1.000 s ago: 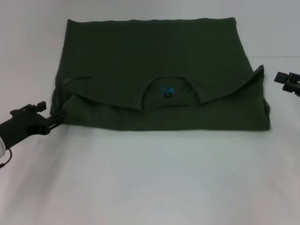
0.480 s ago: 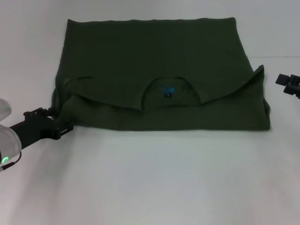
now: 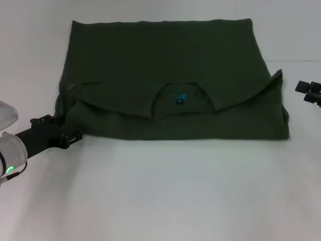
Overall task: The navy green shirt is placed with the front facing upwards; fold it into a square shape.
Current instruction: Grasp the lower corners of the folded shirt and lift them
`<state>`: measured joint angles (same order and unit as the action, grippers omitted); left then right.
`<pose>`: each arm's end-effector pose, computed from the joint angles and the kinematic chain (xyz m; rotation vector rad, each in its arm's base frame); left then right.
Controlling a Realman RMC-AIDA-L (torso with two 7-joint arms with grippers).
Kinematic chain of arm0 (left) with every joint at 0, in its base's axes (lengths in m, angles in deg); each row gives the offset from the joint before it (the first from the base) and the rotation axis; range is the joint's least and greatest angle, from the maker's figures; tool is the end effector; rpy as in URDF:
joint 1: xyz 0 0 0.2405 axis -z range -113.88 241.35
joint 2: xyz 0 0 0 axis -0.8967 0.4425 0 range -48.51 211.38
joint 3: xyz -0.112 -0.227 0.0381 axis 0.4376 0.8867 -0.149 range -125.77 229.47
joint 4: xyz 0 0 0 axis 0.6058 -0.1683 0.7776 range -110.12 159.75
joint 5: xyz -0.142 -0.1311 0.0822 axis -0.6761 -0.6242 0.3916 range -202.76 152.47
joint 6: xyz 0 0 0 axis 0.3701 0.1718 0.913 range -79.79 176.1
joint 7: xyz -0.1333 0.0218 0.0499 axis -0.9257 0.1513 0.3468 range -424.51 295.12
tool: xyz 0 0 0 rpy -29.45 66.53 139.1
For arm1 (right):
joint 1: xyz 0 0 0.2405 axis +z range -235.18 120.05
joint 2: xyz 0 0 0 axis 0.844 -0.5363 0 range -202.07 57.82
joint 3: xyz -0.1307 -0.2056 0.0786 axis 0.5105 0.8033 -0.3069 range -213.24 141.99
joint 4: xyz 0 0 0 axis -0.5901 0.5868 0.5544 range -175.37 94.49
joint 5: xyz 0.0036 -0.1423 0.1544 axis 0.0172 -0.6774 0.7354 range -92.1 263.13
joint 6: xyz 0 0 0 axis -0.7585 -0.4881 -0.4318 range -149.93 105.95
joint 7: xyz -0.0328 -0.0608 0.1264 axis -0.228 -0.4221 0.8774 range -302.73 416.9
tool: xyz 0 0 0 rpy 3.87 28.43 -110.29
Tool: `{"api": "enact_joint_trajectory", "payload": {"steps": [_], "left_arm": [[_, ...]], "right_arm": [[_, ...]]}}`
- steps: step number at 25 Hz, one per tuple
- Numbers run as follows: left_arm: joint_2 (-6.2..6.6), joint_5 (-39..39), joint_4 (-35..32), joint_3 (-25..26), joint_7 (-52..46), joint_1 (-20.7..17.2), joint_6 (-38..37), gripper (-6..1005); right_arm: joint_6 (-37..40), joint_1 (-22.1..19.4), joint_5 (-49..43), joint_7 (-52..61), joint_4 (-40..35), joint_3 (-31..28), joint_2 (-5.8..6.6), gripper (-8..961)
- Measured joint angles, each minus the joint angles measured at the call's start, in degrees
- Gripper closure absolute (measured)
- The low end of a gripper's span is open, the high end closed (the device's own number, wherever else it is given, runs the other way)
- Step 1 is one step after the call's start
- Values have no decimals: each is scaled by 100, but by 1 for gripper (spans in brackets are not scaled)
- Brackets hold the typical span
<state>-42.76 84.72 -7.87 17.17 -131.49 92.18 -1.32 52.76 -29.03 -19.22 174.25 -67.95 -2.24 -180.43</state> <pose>-0.3353 0.3637 -0.0166 -2.1462 -0.7466 -0.3067 0.3338 0.3614 0.0816 -1.9617 1.5884 0.9306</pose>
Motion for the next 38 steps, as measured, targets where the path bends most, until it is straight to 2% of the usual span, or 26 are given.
{"api": "enact_joint_trajectory", "payload": {"steps": [10, 16, 19, 26, 32, 38], "left_arm": [[-6, -27, -81, -52, -36, -10, -2, 371], [-6, -17, -91, -56, -40, 9, -14, 623], [-4, -19, -97, -57, -41, 11, -42, 735], [-1, -36, -130, -57, -102, 12, -80, 966], [1, -49, -170, -20, -158, 3, -204, 966], [8, -53, -178, -15, -192, -20, -211, 966]], "right_arm": [[-191, 0, -140, 78, -17, 69, 6, 273], [-566, 231, -827, 363, -47, 75, 3, 275], [-794, 376, -1140, 511, -54, 74, -36, 276], [-1351, 792, -1897, 700, -12, 73, -287, 277], [-1526, 864, -2056, 702, -27, 128, -433, 276], [-1552, 733, -2069, 702, -31, 125, -403, 290]]}}
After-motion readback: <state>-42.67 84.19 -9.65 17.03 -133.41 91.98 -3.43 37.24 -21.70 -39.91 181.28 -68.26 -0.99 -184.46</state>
